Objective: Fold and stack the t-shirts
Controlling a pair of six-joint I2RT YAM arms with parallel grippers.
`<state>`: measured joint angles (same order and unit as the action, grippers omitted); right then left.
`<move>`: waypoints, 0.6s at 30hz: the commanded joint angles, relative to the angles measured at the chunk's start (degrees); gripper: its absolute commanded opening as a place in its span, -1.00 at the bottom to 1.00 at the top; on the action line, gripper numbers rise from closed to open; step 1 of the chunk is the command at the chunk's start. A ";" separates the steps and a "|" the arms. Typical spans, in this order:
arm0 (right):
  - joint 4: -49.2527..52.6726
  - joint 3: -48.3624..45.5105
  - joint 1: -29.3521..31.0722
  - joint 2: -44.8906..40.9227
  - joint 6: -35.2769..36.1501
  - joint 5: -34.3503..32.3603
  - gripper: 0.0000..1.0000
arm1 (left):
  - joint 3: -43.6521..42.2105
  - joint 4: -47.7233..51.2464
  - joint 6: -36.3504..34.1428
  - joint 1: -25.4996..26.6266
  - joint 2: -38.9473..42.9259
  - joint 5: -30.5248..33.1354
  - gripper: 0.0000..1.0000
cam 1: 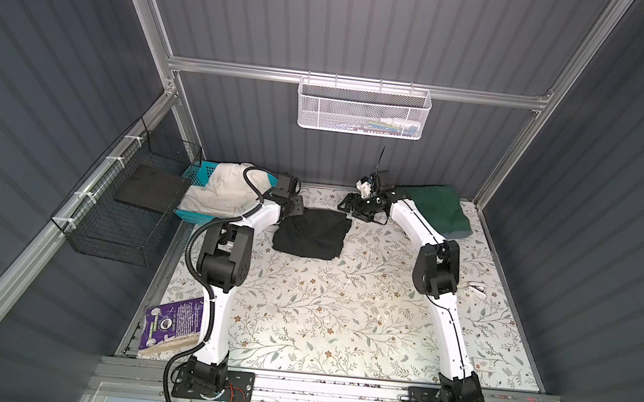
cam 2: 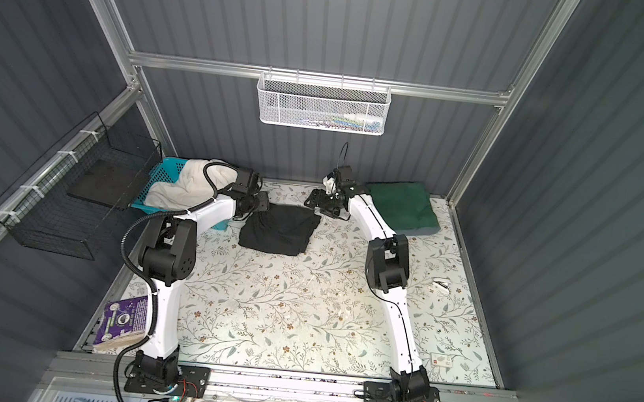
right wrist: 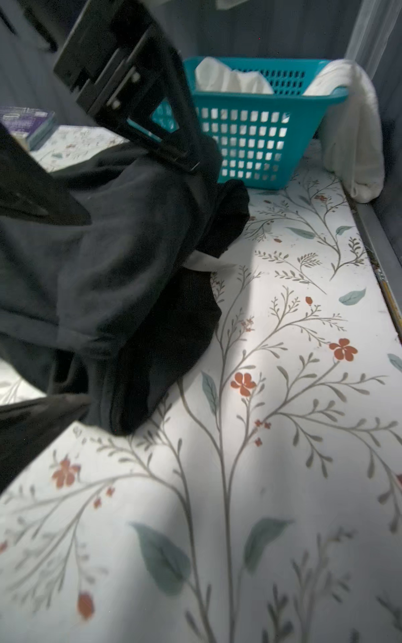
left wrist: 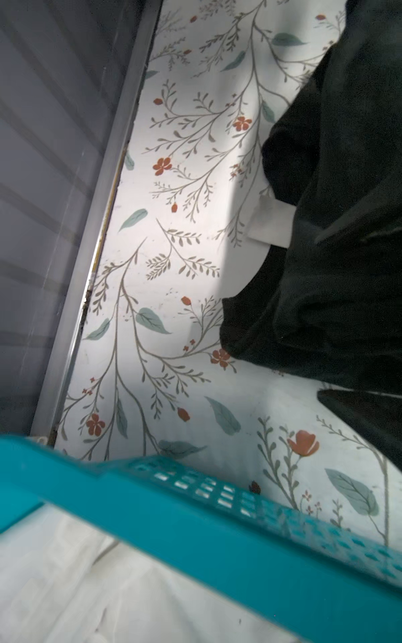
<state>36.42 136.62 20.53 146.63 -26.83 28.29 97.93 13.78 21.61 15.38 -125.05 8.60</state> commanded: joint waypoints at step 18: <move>-16.83 -44.30 1.70 -25.93 -8.23 0.89 0.98 | -22.79 -5.82 5.19 -0.26 17.56 -9.06 1.00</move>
<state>26.79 95.09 22.39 120.16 -30.79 27.05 77.60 8.71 25.08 15.38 -108.22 4.19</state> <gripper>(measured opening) 0.991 0.997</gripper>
